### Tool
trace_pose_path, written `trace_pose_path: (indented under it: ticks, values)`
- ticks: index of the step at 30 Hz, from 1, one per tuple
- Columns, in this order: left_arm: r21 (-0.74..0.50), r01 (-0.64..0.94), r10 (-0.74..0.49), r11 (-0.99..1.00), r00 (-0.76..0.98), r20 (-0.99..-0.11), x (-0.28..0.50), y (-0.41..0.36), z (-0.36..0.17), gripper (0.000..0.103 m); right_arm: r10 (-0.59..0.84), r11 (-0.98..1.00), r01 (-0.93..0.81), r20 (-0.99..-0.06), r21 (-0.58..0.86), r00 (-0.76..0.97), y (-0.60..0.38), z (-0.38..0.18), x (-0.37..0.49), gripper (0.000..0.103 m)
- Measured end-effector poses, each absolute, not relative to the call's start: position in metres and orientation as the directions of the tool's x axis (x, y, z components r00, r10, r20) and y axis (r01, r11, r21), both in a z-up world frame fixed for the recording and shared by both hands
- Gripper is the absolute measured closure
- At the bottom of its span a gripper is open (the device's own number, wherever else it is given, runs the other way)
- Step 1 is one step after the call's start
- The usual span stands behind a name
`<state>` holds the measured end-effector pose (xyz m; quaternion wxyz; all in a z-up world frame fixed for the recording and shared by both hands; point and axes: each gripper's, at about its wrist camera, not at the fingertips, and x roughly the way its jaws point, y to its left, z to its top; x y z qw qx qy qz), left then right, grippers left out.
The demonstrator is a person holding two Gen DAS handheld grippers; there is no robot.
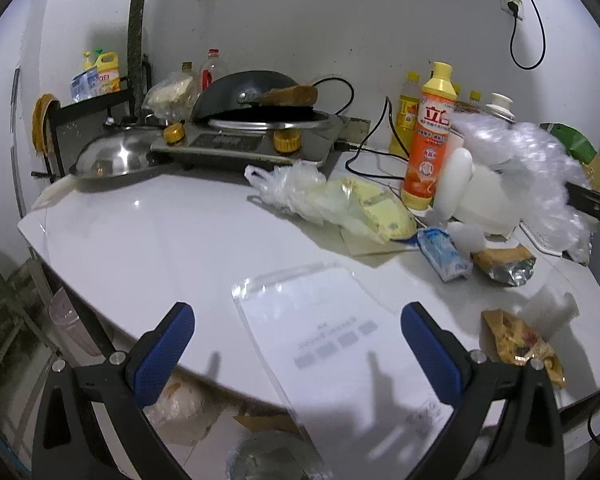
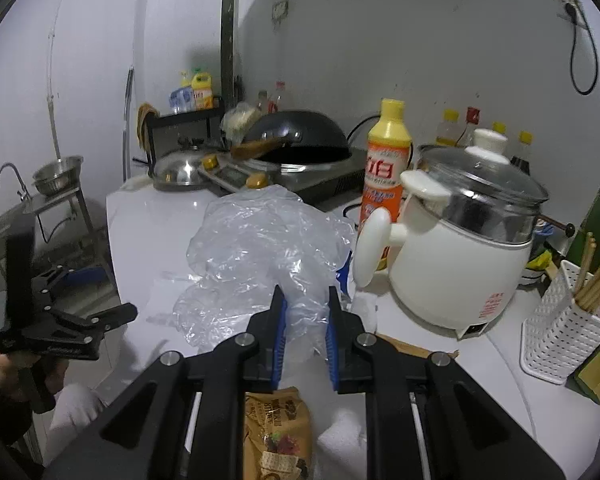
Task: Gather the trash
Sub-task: 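Close the right gripper on the clear plastic bag and lift it, then grasp the clear plastic bag with the left gripper and lift it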
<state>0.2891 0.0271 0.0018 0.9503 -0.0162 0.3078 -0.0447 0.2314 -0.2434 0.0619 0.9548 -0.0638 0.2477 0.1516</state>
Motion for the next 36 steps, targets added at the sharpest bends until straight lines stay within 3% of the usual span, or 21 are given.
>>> trace_pose_path:
  ticks: [8, 14, 25, 29, 31, 35, 36]
  values:
    - [-0.041, 0.114, -0.117, 0.993, 0.813, -0.571, 0.333, 0.032, 0.027, 0.003, 0.202, 0.966, -0.252, -0.426, -0.064, 0.882, -0.265, 0.072, 0.232, 0.087]
    - [-0.108, 0.183, -0.212, 0.977, 0.791, -0.574, 0.380, 0.036, 0.036, 0.012, 0.166, 0.970, -0.228, -0.456, -0.084, 0.874, -0.274, 0.056, 0.250, 0.087]
    - [-0.164, 0.222, -0.275, 0.961, 0.711, -0.647, 0.487, 0.034, 0.006, 0.012, 0.158, 0.971, -0.226, -0.491, -0.083, 0.857, -0.275, 0.041, 0.280, 0.087]
    - [-0.161, 0.204, -0.258, 0.966, 0.681, -0.685, 0.505, 0.031, -0.011, 0.037, 0.149, 0.972, -0.219, -0.502, -0.082, 0.852, -0.277, 0.037, 0.283, 0.087]
    - [-0.176, 0.199, -0.265, 0.964, 0.675, -0.688, 0.509, 0.034, -0.015, 0.042, 0.147, 0.973, -0.217, -0.505, -0.083, 0.850, -0.277, 0.036, 0.283, 0.087]
    - [-0.160, 0.193, -0.250, 0.968, 0.695, -0.674, 0.505, 0.035, -0.012, 0.074, 0.141, 0.973, -0.214, -0.505, -0.088, 0.852, -0.278, 0.037, 0.281, 0.087]
    - [-0.164, 0.193, -0.253, 0.967, 0.698, -0.670, 0.504, 0.036, -0.010, 0.076, 0.141, 0.973, -0.213, -0.504, -0.089, 0.852, -0.278, 0.038, 0.280, 0.087]
